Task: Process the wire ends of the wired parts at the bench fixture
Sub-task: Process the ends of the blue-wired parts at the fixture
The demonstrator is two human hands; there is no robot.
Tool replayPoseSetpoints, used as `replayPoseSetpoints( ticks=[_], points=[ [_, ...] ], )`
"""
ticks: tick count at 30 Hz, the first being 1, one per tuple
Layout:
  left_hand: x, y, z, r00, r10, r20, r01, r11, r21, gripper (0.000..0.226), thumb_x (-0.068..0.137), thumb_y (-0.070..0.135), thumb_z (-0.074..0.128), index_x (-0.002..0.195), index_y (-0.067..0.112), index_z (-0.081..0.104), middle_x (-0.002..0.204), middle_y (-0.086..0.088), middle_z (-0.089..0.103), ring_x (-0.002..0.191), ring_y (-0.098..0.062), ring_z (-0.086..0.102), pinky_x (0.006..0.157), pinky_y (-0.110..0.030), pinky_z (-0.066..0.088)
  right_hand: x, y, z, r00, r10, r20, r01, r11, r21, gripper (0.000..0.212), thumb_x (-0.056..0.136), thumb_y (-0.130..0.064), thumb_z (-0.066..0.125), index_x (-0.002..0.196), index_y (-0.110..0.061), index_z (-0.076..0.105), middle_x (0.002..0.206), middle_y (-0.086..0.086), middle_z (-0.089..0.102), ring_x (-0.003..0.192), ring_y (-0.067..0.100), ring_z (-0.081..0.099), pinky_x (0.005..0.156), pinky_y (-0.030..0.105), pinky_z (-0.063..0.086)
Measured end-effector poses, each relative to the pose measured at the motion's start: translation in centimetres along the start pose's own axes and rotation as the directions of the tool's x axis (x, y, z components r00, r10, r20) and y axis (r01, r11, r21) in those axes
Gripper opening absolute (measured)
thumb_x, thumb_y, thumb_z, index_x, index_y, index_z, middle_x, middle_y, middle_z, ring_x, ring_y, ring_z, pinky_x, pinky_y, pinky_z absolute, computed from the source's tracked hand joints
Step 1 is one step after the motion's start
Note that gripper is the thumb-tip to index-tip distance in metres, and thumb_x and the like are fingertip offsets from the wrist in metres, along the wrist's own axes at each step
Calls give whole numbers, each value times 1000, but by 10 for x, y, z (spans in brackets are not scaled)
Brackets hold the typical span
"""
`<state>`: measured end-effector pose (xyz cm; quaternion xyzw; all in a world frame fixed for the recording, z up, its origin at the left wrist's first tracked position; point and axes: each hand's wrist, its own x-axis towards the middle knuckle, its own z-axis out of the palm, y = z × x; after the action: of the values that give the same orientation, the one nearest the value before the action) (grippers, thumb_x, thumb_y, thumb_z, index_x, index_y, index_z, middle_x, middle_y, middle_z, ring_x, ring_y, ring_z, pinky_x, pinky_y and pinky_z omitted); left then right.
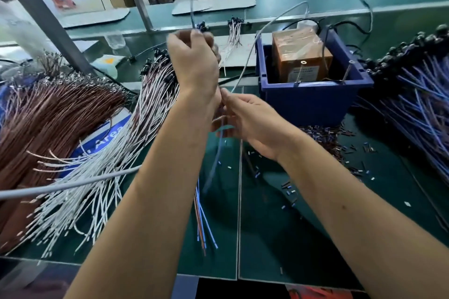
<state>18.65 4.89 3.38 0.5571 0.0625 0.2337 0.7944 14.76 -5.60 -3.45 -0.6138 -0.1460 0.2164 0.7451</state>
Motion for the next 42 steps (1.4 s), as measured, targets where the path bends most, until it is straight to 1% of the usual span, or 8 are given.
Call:
replayPoseSetpoints(
  ticks=[4,8,11,14,18,23,30,42],
  points=[
    [-6,24,13,1000,-2,21,6,974,-225,12,105,-2,35,100,7,41,71,-6,49,50,-10,37,48,-26,29,-30,-15,-31,993,-76,95,60,985,160,37,110,-32,42,101,-5,65,75,10,64,62,22,59,66,35,55],
    [-8,36,13,1000,1,-17,-4,979,-203,23,110,14,37,91,10,49,61,3,45,46,-8,35,42,-25,28,-65,-22,-82,994,-78,72,93,971,-223,30,104,-28,54,99,-9,76,65,5,54,49,16,37,50,23,39],
    [-21,31,14,956,288,-50,-290,956,-41,23,110,19,43,89,11,49,65,3,41,50,-9,32,45,-26,28,-90,-23,-117,997,-77,-29,60,918,-393,28,96,-32,62,95,-9,77,63,6,58,52,18,38,46,17,35],
    [-56,6,24,715,680,163,-696,670,257,26,106,16,49,80,13,49,67,8,42,54,-2,34,50,-22,28,-105,-21,-140,972,-145,-186,57,908,-414,24,91,-34,66,89,-13,79,61,4,58,58,23,38,47,19,32],
    [-105,-51,40,521,514,681,-853,329,404,28,107,21,52,90,2,64,81,-1,58,67,-23,53,56,-38,44,-103,-10,-139,941,-258,-218,141,886,-442,25,99,-20,66,76,-18,76,58,0,59,51,16,39,46,20,28],
    [-126,-89,44,554,269,788,-817,358,452,32,109,31,46,131,15,63,103,-3,72,88,-34,68,67,-48,53,-103,1,-142,909,-338,-243,196,862,-467,44,102,-5,61,60,-18,62,52,-6,58,47,2,43,46,16,32],
    [-107,-108,24,616,338,712,-774,429,466,18,101,21,64,87,8,67,74,-2,66,66,-28,58,58,-43,46,-102,9,-151,779,-294,-554,224,955,-193,18,92,-17,78,74,-18,76,64,2,71,42,7,49,39,18,38],
    [-102,-112,19,739,229,634,-586,682,437,18,93,11,66,75,5,65,57,-1,45,56,-15,37,53,-27,30,-102,12,-151,827,-177,-534,178,983,-50,33,97,-16,72,64,-18,74,64,8,70,43,9,51,37,17,37]
  ],
)
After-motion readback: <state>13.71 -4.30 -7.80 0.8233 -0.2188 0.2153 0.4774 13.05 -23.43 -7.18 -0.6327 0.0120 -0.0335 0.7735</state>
